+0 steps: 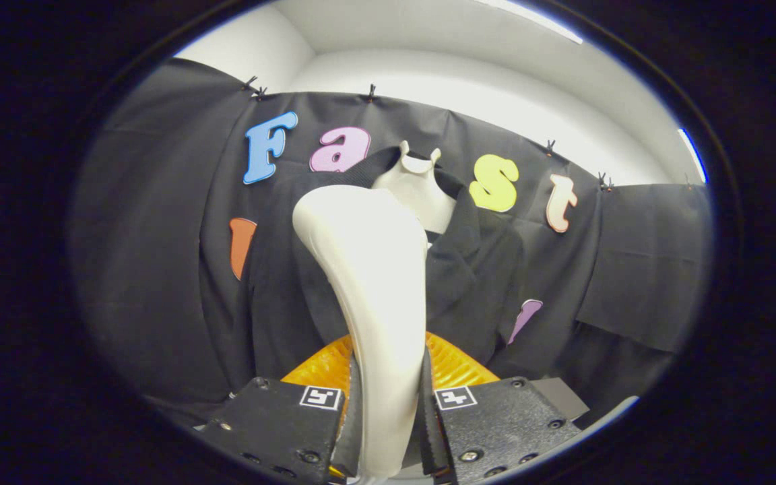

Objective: Iron the clothes twice with a garment steamer, once on the left side and once on the right side.

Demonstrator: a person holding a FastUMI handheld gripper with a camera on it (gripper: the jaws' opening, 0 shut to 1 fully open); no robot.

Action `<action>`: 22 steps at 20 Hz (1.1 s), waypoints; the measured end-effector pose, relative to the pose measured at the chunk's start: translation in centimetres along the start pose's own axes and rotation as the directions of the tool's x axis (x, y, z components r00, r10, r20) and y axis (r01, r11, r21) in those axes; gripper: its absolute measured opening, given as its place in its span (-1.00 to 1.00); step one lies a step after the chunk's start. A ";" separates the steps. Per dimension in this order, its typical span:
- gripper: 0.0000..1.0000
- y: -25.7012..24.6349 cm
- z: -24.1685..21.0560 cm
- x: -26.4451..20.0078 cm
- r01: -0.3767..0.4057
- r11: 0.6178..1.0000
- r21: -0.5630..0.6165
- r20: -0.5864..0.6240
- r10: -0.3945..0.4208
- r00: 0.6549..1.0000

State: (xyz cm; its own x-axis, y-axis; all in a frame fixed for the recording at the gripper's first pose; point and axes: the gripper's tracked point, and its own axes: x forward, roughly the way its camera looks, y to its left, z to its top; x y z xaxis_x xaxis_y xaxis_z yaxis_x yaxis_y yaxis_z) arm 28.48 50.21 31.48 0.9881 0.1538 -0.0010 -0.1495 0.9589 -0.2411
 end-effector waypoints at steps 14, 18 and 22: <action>-0.25 5.9 1.1 5.9 0.155 0.977 -0.150 -0.047 -0.163 0.985; -0.25 6.7 0.2 6.6 0.184 0.965 -0.187 -0.041 -0.194 0.980; -0.25 7.6 -1.8 6.2 0.193 0.954 -0.231 -0.041 -0.208 0.977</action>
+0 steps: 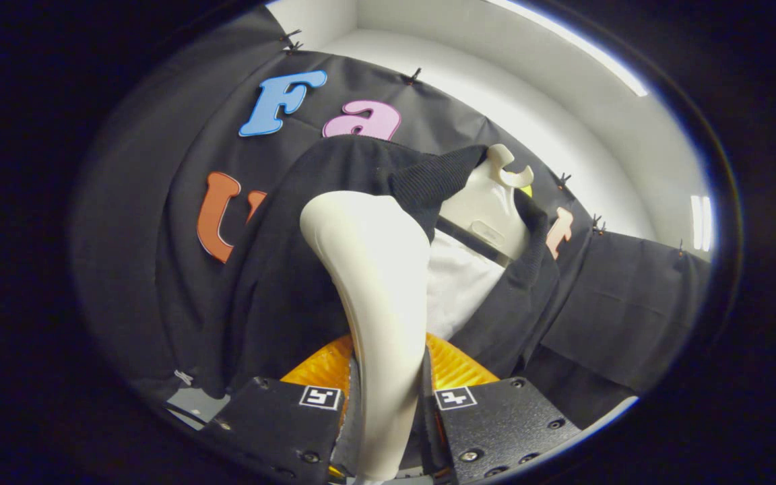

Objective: Iron the clothes twice with a garment steamer, once on the left side and once on the right side.

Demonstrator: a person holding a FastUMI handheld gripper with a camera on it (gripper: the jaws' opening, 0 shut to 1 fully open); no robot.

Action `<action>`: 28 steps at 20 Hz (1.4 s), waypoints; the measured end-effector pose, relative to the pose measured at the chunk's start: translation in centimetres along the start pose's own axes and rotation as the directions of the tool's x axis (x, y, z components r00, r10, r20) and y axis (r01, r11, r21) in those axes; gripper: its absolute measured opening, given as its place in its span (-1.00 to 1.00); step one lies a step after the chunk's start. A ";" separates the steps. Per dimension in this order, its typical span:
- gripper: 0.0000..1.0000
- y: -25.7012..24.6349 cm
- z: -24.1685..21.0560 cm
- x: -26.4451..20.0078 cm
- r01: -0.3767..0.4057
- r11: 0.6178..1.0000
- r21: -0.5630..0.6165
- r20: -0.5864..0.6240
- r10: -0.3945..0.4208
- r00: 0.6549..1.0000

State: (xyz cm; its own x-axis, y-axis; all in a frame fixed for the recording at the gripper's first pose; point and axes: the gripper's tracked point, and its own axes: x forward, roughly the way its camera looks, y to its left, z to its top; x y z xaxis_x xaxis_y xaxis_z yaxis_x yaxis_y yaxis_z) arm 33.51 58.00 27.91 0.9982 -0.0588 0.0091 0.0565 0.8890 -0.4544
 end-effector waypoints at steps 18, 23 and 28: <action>-0.25 4.5 -11.6 -0.3 -0.017 0.987 -0.158 -0.102 0.000 0.995; -0.25 5.7 -14.5 -0.3 -0.052 0.987 -0.154 -0.133 0.031 0.991; -0.25 6.1 -17.6 0.2 -0.074 0.984 -0.162 -0.196 0.042 0.980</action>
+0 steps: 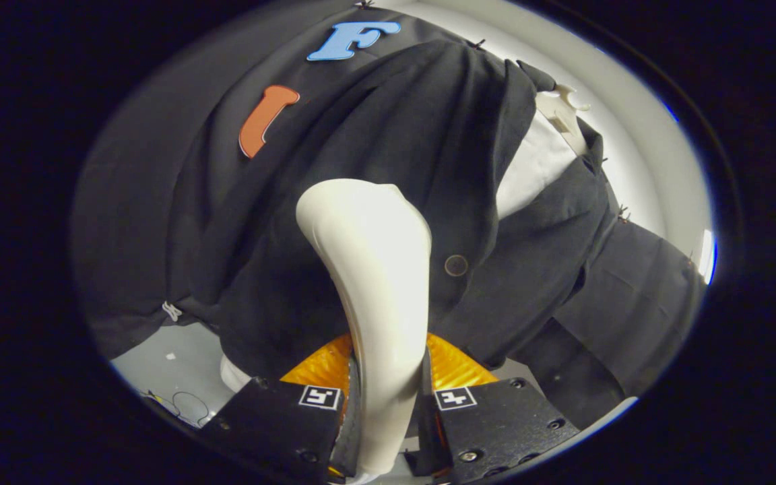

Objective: Iron the clothes twice with a garment steamer, once on the left side and once on the right side.

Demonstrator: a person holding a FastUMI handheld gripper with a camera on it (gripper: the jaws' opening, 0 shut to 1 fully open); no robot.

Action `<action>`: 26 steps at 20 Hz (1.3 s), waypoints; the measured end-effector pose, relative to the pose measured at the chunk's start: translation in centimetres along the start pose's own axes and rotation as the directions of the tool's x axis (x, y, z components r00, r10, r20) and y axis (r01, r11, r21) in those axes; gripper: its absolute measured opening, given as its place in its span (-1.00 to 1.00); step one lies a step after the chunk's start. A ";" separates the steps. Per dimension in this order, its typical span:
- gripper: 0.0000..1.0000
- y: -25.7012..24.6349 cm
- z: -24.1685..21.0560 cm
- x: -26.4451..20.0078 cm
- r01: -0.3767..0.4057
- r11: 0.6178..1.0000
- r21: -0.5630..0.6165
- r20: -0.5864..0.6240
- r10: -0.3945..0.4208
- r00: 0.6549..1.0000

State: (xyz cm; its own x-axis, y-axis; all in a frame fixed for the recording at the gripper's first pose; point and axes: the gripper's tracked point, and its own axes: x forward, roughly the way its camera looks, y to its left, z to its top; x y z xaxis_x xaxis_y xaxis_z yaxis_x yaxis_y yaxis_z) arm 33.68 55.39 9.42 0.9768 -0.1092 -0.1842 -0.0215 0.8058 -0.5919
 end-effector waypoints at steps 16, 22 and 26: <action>-0.25 5.6 -11.8 1.9 -0.089 0.991 -0.098 -0.119 0.077 0.990; -0.25 7.9 -16.2 2.3 -0.137 0.984 -0.109 -0.178 0.117 0.977; -0.25 9.1 -18.7 2.8 -0.171 0.977 -0.125 -0.217 0.141 0.966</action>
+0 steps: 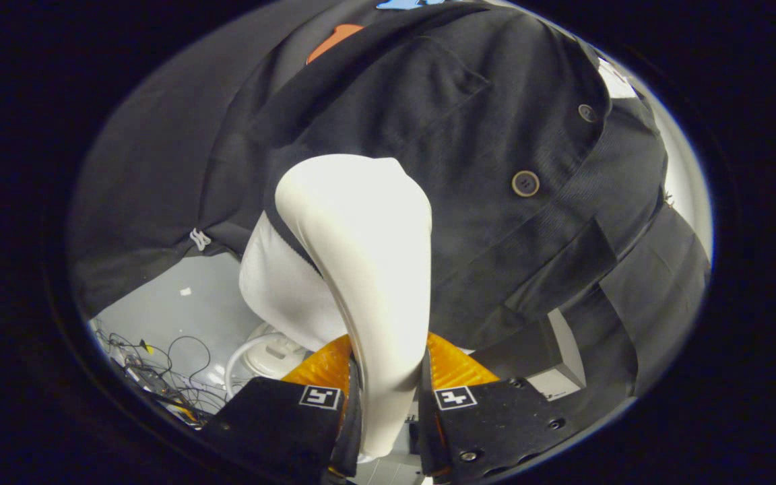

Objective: Iron the clothes twice with a garment steamer, once on the left side and once on the right side.

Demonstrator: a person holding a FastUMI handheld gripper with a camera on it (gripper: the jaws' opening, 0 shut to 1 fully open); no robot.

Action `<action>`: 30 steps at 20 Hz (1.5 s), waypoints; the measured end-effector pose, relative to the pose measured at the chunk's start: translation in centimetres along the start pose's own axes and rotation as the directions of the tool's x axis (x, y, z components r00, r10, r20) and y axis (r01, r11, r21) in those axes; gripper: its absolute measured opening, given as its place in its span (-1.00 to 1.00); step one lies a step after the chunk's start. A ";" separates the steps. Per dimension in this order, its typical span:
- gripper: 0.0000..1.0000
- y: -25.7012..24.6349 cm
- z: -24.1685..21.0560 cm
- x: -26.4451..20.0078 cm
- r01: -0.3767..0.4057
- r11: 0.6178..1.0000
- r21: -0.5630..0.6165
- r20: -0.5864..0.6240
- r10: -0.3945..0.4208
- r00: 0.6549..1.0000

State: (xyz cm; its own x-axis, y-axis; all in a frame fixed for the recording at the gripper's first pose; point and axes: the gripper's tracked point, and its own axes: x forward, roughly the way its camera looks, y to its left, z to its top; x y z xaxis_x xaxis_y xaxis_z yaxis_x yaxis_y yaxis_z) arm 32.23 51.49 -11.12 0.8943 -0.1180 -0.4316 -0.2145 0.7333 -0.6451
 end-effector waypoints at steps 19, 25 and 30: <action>-0.26 -10.2 -0.1 -6.8 -0.176 0.940 0.292 0.186 0.125 0.975; -0.26 -21.1 -2.0 -12.3 -0.218 0.872 0.439 0.305 0.084 0.949; -0.25 -31.2 -10.1 -15.5 -0.208 0.801 0.561 0.334 0.011 0.942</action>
State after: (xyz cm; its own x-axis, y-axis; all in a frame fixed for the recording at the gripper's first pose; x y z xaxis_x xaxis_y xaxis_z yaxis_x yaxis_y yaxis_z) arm 21.12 23.68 9.25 0.9716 0.1207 -0.2034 -0.1381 0.9877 -0.0735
